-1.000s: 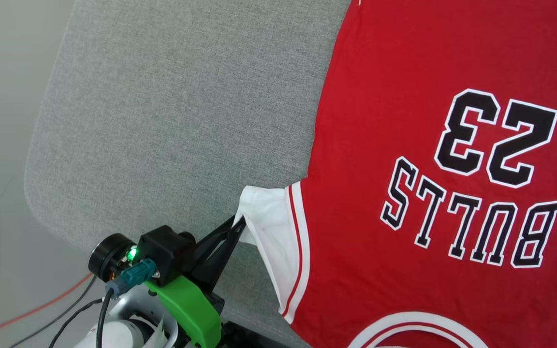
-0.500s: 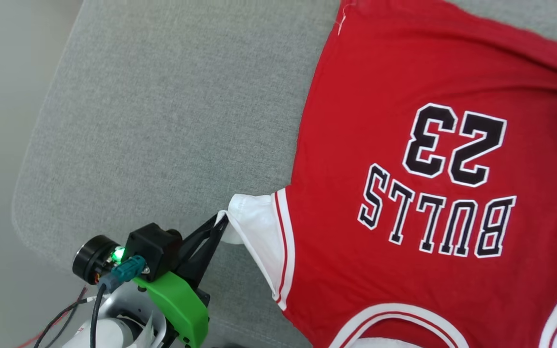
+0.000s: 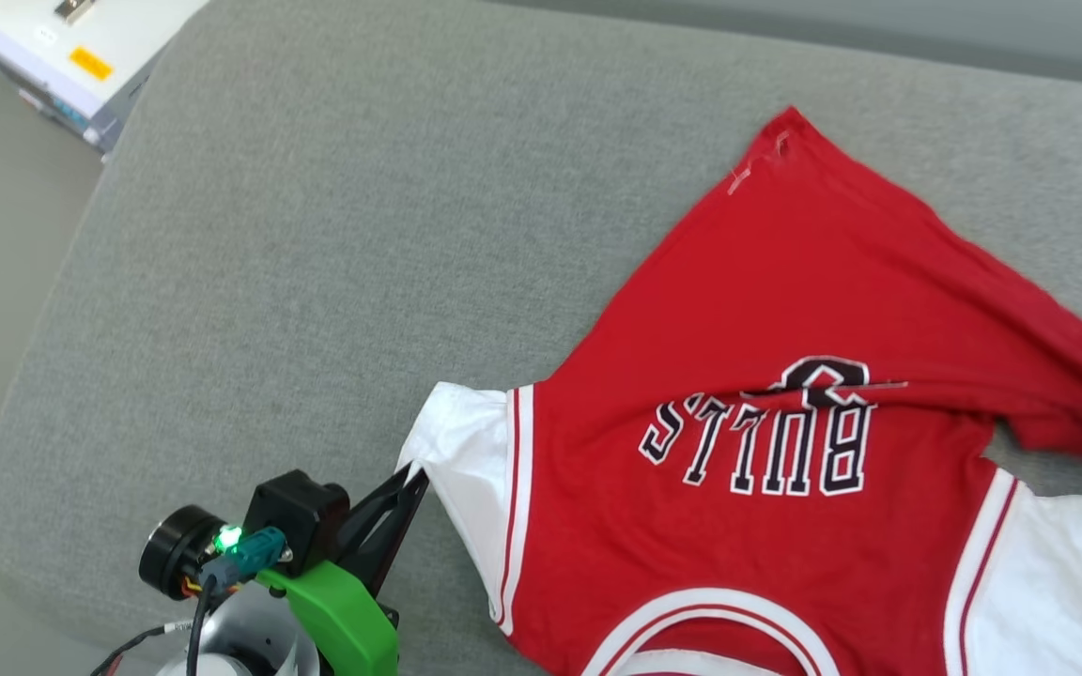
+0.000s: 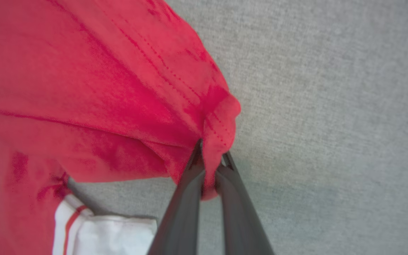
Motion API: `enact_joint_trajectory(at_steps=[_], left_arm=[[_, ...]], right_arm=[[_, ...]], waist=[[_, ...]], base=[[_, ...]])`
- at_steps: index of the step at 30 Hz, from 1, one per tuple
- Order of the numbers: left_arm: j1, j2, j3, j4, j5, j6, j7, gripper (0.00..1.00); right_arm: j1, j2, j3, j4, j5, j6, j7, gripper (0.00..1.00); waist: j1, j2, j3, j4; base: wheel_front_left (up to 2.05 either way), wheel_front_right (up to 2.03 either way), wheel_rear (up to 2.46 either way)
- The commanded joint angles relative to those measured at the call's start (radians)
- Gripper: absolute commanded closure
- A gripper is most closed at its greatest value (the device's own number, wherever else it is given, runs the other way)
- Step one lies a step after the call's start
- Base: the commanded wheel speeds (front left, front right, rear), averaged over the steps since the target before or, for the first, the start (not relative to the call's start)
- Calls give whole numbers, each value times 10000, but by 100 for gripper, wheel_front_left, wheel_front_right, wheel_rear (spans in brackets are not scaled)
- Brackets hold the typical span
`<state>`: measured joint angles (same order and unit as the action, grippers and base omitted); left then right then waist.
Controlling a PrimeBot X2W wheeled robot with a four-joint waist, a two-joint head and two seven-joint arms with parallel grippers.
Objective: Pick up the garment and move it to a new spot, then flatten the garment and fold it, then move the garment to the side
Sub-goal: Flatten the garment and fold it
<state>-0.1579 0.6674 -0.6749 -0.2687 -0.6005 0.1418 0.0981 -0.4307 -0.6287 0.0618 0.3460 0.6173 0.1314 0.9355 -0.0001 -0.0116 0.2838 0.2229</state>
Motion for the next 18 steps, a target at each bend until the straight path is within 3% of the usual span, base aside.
enact_joint_trajectory(at_steps=[1,9,18], left_arm=[[169,47,10,14,-95,83,1,100],[532,-93,25,123,-277,277,-240,100],[604,-608,10,589,-430,376,-709,100]], right_arm=[[524,-21,-164,-221,85,-7,-108,100],[3269,545,-1348,-2034,70,-7,-69,100],[5338,2060,-2457,-3132,-205,-7,-182,100]], waist=[[1,116,-794,-582],[1,116,-1472,-941],[1,116,-1923,-1026]], base=[[0,0,0],[0,0,0],[0,0,0]])
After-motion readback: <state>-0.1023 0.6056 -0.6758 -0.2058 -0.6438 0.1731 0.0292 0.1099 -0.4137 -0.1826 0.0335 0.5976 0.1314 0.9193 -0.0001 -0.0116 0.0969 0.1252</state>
